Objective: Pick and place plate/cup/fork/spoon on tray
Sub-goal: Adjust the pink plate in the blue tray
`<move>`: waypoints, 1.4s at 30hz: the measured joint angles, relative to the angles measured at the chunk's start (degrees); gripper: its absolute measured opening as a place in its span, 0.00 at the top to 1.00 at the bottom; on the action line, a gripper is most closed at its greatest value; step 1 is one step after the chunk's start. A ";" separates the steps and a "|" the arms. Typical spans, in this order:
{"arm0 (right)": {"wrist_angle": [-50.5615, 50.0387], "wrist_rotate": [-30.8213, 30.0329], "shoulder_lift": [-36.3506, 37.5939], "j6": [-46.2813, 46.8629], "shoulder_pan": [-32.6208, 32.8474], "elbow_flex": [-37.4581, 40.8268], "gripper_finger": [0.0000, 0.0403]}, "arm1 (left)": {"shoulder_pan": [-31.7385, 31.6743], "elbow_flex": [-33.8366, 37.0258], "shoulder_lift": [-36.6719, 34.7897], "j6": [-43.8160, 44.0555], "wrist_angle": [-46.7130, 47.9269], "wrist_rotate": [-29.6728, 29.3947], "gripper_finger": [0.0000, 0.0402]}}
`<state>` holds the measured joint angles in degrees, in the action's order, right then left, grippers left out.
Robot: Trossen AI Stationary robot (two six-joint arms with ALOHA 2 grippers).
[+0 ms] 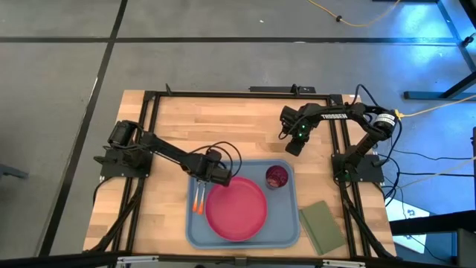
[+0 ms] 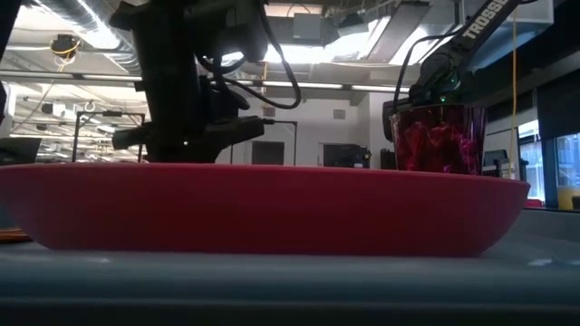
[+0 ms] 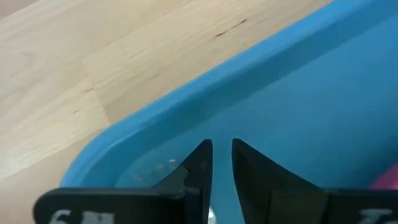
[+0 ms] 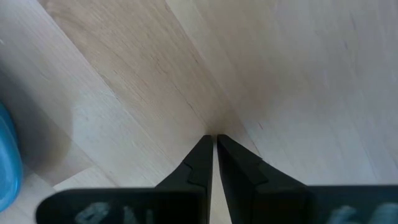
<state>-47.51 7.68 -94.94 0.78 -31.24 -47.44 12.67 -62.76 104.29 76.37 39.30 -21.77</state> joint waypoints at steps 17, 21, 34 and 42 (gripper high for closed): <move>-0.75 0.06 -0.04 0.46 -0.04 -0.04 0.92 | 1.95 -0.96 -15.20 -14.17 -7.47 -3.53 0.86; -1.29 -0.01 -0.04 0.44 -0.03 -0.09 0.92 | 5.35 -0.96 -17.87 -18.16 -4.87 -3.63 0.86; -4.30 0.07 0.17 3.54 0.00 0.11 0.92 | 21.50 -0.90 -9.41 -10.35 6.33 3.31 0.86; -4.26 0.07 0.22 3.58 0.00 0.11 0.92 | 24.11 -0.87 -6.96 -6.42 5.59 3.76 0.86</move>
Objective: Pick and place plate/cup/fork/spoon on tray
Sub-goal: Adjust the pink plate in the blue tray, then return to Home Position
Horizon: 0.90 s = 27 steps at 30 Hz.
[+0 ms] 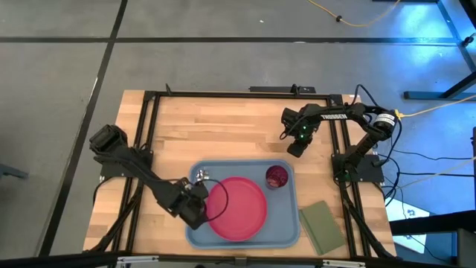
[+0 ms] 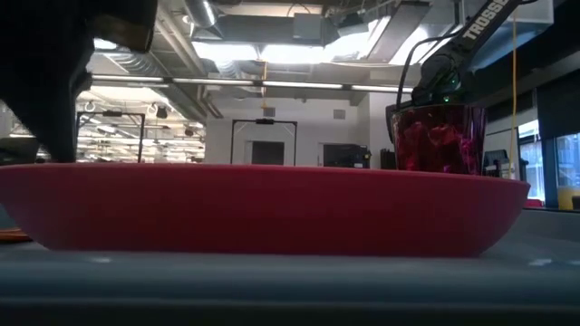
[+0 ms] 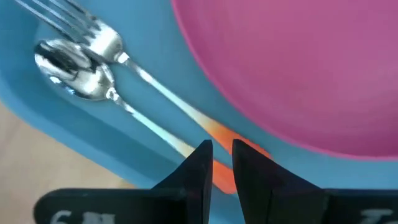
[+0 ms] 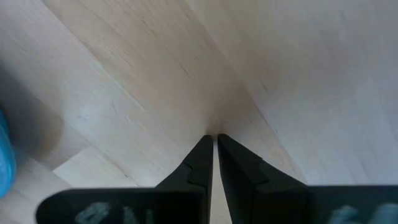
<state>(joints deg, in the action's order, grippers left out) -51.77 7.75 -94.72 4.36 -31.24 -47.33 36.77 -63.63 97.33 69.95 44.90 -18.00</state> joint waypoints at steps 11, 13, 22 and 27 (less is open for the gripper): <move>0.02 0.00 0.02 -0.20 0.00 -0.04 0.92 | -1.44 0.02 3.66 0.00 -5.54 2.72 0.86; 0.04 0.00 0.02 -0.18 0.00 -0.04 0.92 | -1.85 0.02 3.66 -0.02 -6.85 2.58 0.86; 0.07 -0.02 0.05 -0.35 0.00 -0.07 0.92 | -2.43 0.02 3.66 -0.04 -9.76 2.62 0.86; -0.98 -0.19 0.05 -3.06 0.00 -0.50 0.92 | -2.43 0.02 2.95 -3.65 -7.59 3.25 0.86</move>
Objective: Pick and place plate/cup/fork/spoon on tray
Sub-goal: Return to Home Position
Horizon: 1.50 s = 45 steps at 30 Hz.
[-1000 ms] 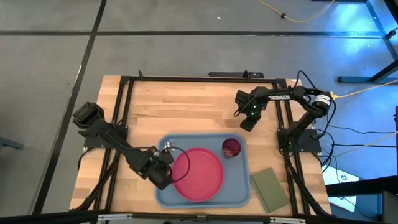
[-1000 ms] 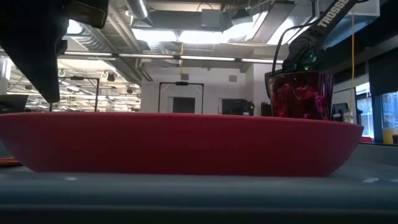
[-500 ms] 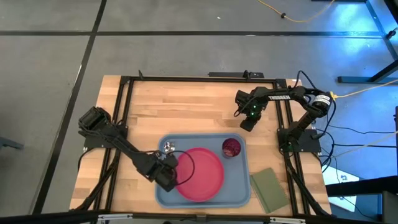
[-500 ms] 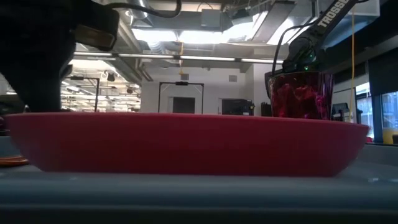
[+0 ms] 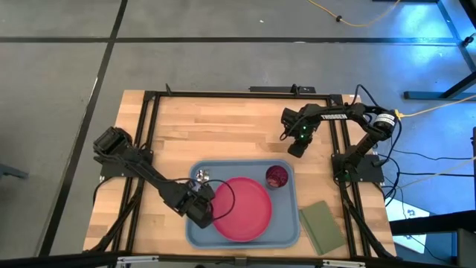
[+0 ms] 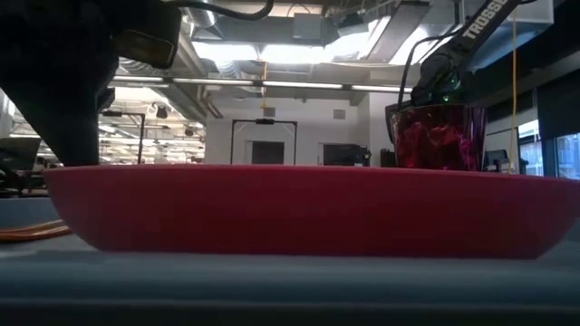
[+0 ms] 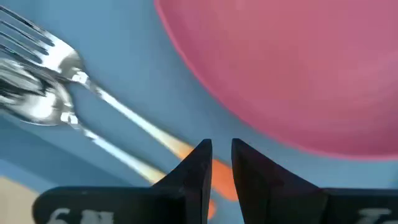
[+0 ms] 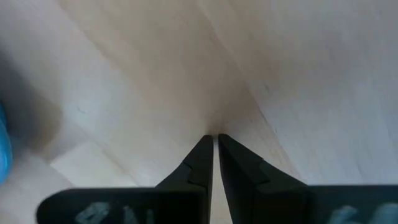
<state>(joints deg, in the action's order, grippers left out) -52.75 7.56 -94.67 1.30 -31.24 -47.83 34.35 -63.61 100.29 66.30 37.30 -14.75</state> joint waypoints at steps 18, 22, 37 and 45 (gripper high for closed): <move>-17.40 0.32 6.21 -0.26 -0.01 -20.27 0.92 | -3.72 -0.09 -15.68 -13.39 13.03 -8.65 0.86; -18.56 2.60 10.75 4.18 0.02 -22.55 0.92 | -3.72 -0.09 -17.65 -18.08 13.01 -9.69 0.86; -19.11 12.96 25.58 4.90 2.99 -22.32 0.92 | -4.28 0.02 -20.01 -28.37 12.74 -10.42 0.86; 4.92 48.68 49.00 -10.25 6.44 -5.46 0.92 | -3.72 0.87 -32.84 -32.36 10.44 -17.52 0.86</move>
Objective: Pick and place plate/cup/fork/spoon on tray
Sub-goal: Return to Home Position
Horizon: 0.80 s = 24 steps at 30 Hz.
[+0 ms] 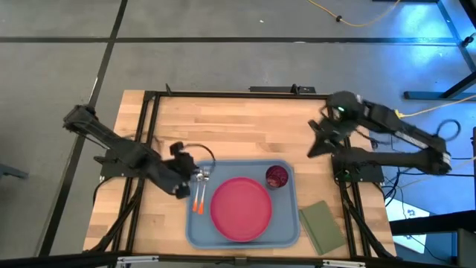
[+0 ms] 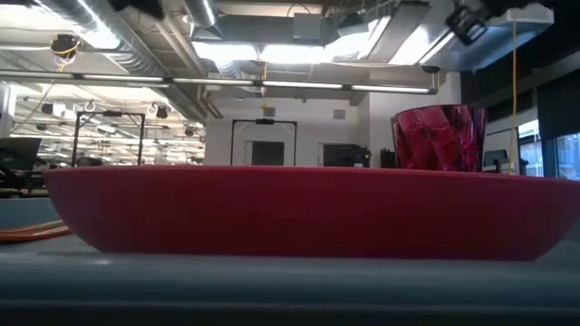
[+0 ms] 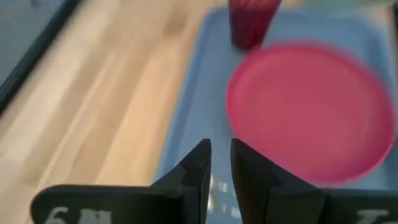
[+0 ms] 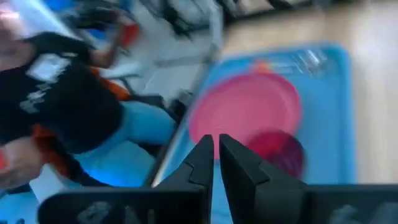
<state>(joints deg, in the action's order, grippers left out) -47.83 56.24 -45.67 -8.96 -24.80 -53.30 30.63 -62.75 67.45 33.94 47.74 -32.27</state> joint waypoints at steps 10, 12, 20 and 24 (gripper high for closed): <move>25.45 0.10 26.88 20.54 0.56 23.44 0.92 | -4.15 30.43 -24.17 -14.87 -36.58 13.41 0.86; 27.42 -1.84 30.53 21.74 0.64 26.26 0.92 | -6.14 37.68 -29.44 -14.76 -43.65 15.50 0.86; 34.18 -10.71 43.43 27.12 0.70 37.02 0.92 | -12.51 55.64 -43.54 -18.00 -62.21 21.80 0.86; 37.22 -13.82 45.51 24.15 0.69 42.60 0.92 | -15.01 58.55 -46.03 -17.61 -62.57 21.69 0.86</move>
<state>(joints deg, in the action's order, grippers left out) -10.61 42.42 -0.16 15.19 -24.12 -10.70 15.62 -4.20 21.42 16.34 -14.83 -10.58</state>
